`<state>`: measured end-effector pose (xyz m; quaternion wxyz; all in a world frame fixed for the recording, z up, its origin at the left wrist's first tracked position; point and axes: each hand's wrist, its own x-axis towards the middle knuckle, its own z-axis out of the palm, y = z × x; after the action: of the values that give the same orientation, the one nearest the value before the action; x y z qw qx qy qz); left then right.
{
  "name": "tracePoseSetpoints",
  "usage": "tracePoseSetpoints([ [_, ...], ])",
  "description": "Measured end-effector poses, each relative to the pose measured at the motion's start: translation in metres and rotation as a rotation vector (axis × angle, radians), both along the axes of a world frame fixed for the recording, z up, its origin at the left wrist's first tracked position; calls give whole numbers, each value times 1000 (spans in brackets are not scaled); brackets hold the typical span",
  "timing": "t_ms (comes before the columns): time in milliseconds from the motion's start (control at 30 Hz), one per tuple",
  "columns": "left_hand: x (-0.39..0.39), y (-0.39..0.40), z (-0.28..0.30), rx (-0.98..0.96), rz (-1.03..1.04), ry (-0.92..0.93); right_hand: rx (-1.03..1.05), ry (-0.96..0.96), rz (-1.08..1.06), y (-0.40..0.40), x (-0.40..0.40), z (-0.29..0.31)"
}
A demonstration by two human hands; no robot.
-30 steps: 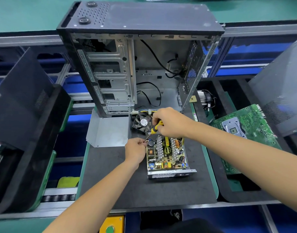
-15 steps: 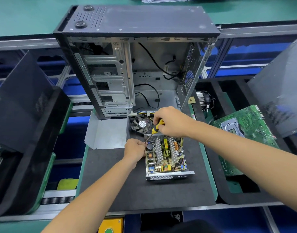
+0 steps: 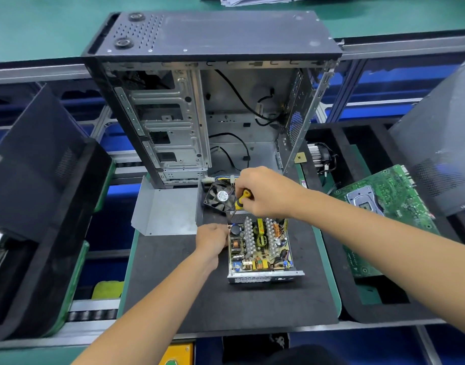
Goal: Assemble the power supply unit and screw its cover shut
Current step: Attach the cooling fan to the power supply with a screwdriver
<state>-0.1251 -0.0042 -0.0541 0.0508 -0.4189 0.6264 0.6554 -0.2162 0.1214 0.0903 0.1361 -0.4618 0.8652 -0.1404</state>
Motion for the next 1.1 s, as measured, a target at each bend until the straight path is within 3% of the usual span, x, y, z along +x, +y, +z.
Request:
tracePoseSetpoints([
  [267,-7,-3,-1,225,148,-87,76,113,125,-13,13,-10],
  [467,-6,-4,-3,255,160,-68,114,128,107,-13,15,-8],
  [933,2,-4,2,97,-39,5,33,42,22,-12,14,-4],
  [1033,6,-5,2,-167,-123,9,-17,7,-37,-9,10,2],
  [1100,9,-7,4,-242,-133,31,-28,6,-43,-8,7,5],
])
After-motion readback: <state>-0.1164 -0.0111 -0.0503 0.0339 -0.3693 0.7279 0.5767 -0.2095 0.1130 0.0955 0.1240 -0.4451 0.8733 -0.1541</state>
